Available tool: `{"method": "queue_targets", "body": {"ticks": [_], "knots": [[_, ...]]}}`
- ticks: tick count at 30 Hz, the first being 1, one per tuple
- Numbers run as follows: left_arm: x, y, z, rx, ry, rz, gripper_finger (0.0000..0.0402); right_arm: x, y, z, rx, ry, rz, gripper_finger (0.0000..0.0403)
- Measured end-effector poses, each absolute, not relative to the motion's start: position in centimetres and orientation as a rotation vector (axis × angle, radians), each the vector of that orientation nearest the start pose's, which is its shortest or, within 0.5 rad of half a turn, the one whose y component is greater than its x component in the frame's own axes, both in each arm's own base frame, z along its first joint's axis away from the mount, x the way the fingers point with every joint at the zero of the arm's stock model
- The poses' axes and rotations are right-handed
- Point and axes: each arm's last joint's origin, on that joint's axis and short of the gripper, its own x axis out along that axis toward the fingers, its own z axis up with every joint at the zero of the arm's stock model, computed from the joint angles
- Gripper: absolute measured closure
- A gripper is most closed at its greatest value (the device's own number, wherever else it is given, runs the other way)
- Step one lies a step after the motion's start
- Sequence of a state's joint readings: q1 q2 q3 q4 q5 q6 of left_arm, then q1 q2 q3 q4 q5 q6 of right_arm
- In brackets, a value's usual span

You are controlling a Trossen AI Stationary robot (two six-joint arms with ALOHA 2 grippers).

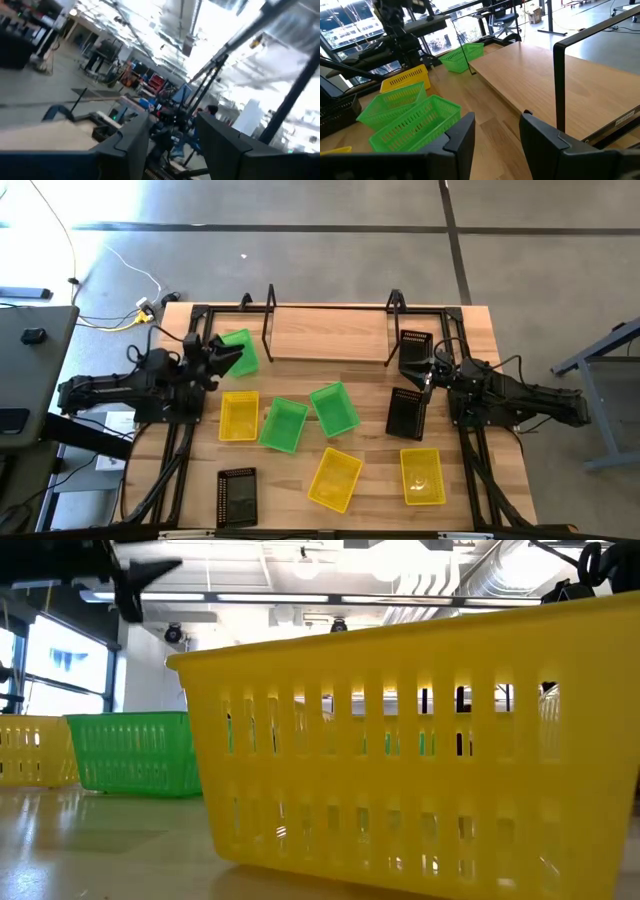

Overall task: Stack baskets on shelf by color
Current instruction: Put the bottom left green bin on the shelf

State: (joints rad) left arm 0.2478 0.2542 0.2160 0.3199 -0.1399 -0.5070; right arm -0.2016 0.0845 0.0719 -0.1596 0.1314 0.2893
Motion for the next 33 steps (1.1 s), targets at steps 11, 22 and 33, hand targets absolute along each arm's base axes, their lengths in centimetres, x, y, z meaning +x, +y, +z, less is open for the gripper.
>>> {"method": "queue_targets", "body": {"ticks": [11,22,33], "knots": [[13.6,3.1,29.5,-0.339,0.034,0.155,0.0249,9.5,-2.3,16.6,0.291,0.124,-0.355,0.0263],[18.5,1.6,29.0,-0.324,0.259,0.004,0.0249,9.5,-2.3,16.6,0.292,0.123,-0.355,0.0263],[20.9,-1.8,26.1,-0.282,0.469,-0.067,0.0249,9.5,-2.3,16.6,0.291,0.123,-0.355,0.0263]]}}
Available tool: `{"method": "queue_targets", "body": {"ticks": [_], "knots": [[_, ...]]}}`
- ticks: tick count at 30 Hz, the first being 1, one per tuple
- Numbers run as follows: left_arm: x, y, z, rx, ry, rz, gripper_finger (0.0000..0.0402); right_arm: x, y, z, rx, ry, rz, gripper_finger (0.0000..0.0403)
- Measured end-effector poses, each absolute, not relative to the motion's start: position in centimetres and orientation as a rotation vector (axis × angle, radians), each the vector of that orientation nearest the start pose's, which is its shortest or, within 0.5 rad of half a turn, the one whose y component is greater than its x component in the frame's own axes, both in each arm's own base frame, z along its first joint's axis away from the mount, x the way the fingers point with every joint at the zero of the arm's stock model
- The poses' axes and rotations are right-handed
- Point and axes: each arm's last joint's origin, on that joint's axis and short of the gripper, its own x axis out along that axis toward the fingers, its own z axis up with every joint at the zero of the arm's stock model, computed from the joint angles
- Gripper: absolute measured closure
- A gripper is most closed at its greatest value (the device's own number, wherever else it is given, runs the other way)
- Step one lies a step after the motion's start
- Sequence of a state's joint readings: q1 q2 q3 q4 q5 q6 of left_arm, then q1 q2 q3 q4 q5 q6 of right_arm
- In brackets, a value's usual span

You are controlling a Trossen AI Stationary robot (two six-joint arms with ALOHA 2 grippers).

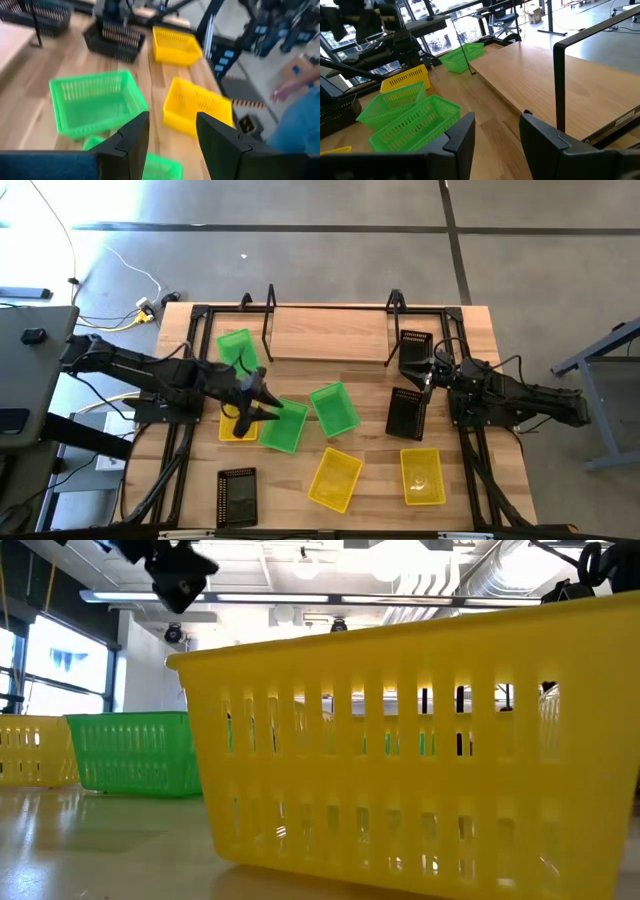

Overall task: Stack baskets on shelf by color
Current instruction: Put the bottom left green bin on the shelf

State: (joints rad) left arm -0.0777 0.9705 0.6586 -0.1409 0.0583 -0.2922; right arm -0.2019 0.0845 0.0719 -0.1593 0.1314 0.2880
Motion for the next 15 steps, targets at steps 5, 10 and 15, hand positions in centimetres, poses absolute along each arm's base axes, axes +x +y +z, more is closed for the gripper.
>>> {"method": "queue_targets", "body": {"ticks": [5,10,15], "knots": [[21.4,-3.3,24.6,-0.254,0.573,-0.097,0.0249,9.5,-2.3,16.6,0.290,0.124,-0.355,0.0263],[21.8,-4.6,23.4,-0.223,0.641,-0.116,0.0249,9.5,-2.3,16.6,0.291,0.123,-0.355,0.0263],[22.2,-5.5,22.4,-0.196,0.696,-0.123,0.0249,9.5,-2.3,16.6,0.292,0.123,-0.356,0.0263]]}}
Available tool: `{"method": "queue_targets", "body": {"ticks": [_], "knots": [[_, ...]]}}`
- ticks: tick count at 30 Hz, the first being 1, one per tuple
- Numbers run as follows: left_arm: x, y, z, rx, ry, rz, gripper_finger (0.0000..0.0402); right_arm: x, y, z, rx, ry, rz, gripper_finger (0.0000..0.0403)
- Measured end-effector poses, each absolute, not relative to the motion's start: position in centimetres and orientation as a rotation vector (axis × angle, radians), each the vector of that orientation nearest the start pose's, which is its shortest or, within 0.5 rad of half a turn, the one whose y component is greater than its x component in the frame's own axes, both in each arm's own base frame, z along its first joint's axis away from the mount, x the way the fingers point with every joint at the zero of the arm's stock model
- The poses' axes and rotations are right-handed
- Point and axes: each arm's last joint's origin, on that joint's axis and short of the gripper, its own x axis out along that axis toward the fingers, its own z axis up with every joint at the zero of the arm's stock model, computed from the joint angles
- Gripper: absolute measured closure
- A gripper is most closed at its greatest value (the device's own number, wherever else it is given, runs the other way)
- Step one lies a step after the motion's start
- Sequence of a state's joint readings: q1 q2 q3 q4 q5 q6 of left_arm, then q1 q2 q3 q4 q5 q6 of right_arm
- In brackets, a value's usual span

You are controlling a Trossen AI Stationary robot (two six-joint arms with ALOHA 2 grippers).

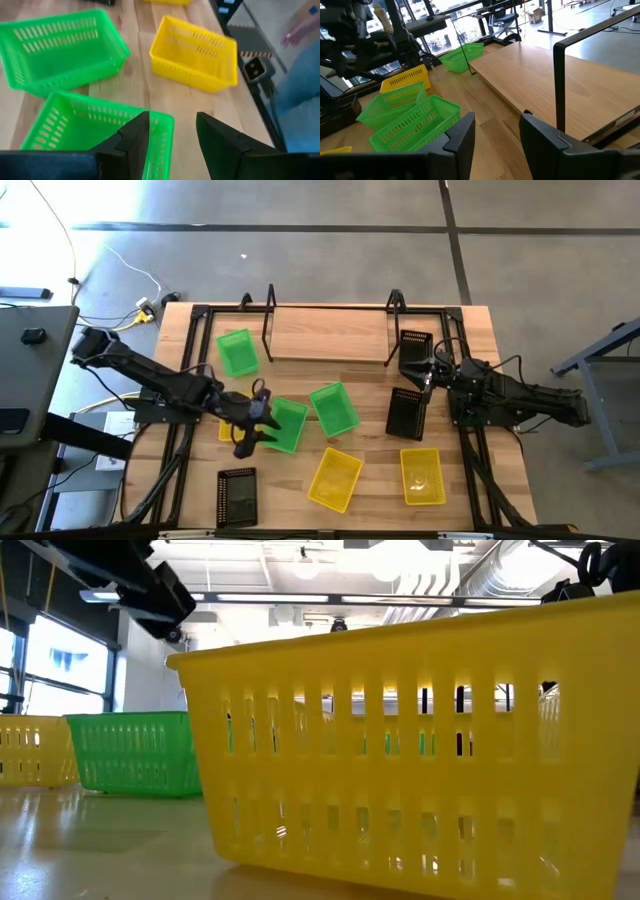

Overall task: Stack baskets on shelf by color
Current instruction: Put the bottom left green bin on the shelf

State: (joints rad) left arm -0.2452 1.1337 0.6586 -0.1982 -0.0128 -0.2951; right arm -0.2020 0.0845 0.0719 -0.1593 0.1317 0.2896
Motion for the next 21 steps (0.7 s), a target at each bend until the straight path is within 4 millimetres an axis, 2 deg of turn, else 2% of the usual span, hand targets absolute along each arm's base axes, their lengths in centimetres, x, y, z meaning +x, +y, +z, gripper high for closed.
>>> {"method": "queue_targets", "body": {"ticks": [12,21], "knots": [[22.9,-7.5,19.1,-0.125,0.866,-0.144,0.0249,9.5,-2.3,16.6,0.291,0.124,-0.355,0.0263],[23.2,-8.1,17.4,-0.063,0.940,-0.096,0.0249,9.5,-2.3,16.6,0.291,0.123,-0.355,0.0263]]}}
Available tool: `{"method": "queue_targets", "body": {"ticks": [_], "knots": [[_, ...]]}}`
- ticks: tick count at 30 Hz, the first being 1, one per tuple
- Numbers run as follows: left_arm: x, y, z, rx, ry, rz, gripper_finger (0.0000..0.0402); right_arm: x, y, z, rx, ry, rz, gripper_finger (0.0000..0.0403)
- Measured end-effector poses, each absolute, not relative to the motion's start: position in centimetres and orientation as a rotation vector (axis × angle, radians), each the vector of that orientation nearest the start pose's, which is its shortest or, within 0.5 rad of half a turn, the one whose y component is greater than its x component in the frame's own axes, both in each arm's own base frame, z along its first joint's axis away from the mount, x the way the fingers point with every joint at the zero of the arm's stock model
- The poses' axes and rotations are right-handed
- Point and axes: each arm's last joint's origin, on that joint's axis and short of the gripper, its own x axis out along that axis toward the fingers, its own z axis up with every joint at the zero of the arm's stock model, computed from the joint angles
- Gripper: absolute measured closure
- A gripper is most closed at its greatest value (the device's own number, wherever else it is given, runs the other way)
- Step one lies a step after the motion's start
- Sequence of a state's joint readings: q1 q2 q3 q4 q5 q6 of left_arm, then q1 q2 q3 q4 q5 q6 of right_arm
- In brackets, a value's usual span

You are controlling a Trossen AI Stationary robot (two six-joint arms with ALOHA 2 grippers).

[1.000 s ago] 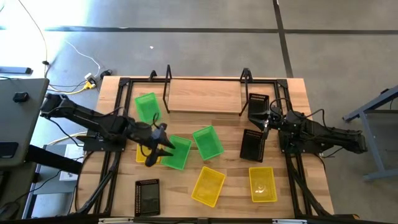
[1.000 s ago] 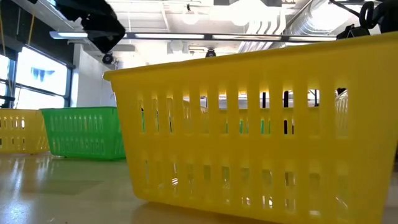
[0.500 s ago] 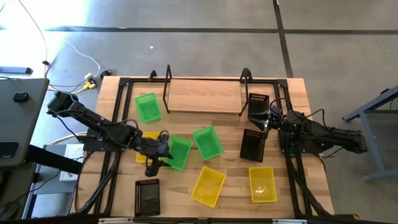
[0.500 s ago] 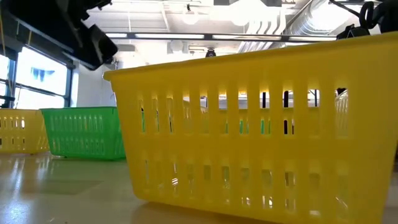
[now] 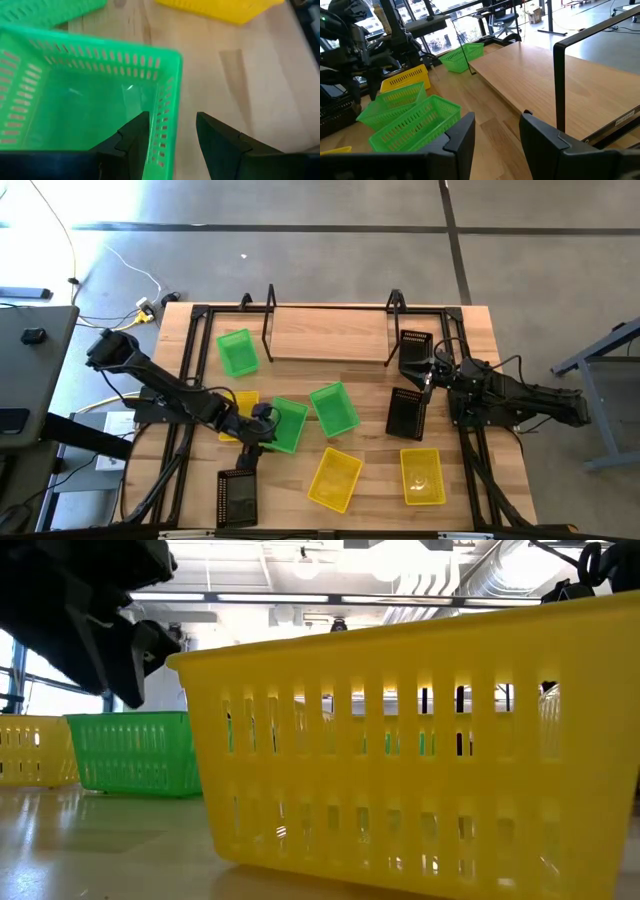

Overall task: Stack baskets on shelf by color
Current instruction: Put the bottom left green bin on the shelf

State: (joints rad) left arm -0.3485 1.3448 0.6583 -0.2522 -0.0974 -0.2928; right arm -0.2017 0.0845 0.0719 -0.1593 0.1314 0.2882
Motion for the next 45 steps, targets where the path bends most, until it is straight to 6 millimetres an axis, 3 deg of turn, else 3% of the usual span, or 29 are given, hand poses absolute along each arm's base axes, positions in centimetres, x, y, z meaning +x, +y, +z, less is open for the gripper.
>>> {"method": "queue_targets", "body": {"ticks": [12,17,24,28,36,45], "knots": [[23.4,-8.2,15.5,-0.025,1.036,-0.079,0.0255,9.5,-2.3,16.6,0.291,0.124,-0.355,0.0263],[23.5,-8.3,15.4,-0.051,1.040,-0.063,0.0294,9.5,-2.3,16.6,0.291,0.124,-0.355,0.0263],[23.6,-8.3,15.4,-0.053,1.031,-0.072,0.0382,9.5,-2.3,16.6,0.292,0.124,-0.355,0.0263],[23.6,-8.3,15.5,-0.056,1.020,-0.073,0.0393,9.5,-2.3,16.6,0.292,0.124,-0.355,0.0263],[23.9,-8.4,16.5,-0.076,0.968,-0.089,0.0398,9.5,-2.3,16.6,0.292,0.124,-0.355,0.0263],[24.6,-8.5,19.3,-0.053,1.008,-0.066,0.0398,9.5,-2.3,16.6,0.292,0.123,-0.355,0.0263]]}}
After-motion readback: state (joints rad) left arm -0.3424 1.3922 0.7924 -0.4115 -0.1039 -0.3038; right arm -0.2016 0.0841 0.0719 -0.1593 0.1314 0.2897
